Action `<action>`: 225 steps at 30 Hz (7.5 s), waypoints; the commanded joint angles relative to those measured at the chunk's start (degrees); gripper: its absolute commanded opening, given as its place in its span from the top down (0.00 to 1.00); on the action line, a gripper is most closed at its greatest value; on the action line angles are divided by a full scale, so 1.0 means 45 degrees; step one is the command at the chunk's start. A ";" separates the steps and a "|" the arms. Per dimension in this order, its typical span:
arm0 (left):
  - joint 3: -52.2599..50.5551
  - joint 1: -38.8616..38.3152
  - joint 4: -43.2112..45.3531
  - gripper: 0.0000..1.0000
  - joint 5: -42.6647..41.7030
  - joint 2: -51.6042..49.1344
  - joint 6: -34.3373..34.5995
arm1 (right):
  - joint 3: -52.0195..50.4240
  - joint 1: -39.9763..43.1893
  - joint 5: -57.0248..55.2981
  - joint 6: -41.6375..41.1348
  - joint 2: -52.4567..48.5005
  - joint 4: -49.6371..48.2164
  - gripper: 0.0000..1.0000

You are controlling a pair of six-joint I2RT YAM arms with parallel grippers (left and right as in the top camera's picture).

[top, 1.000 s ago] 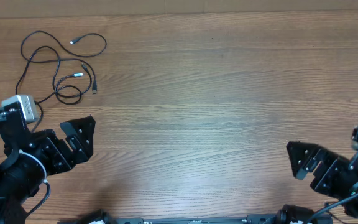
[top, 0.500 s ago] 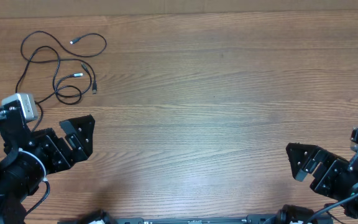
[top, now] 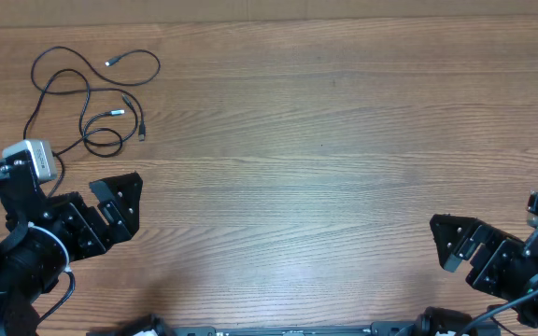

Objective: Untangle cables

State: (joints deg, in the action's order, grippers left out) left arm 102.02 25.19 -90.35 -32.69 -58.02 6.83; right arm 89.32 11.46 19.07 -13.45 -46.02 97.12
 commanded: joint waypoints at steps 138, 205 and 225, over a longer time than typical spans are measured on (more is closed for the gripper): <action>0.0185 -0.0044 0.0034 0.00 0.0068 0.0005 -0.0340 | -1.9739 -0.2798 -0.4007 0.3949 1.0190 -2.0444 0.00; 0.0185 -0.0044 0.0034 0.00 0.0063 0.0005 -0.0340 | -1.9739 -0.2793 -0.3988 0.3954 1.0190 -2.0507 0.00; 0.0185 -0.0044 0.0029 0.00 0.0063 0.0005 -0.0340 | -1.9739 -0.2793 -0.3988 0.3954 1.0190 -2.0507 0.00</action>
State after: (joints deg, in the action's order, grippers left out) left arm 102.02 25.19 -90.30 -32.32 -58.02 6.81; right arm 1.06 -0.84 1.23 4.67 -0.84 5.15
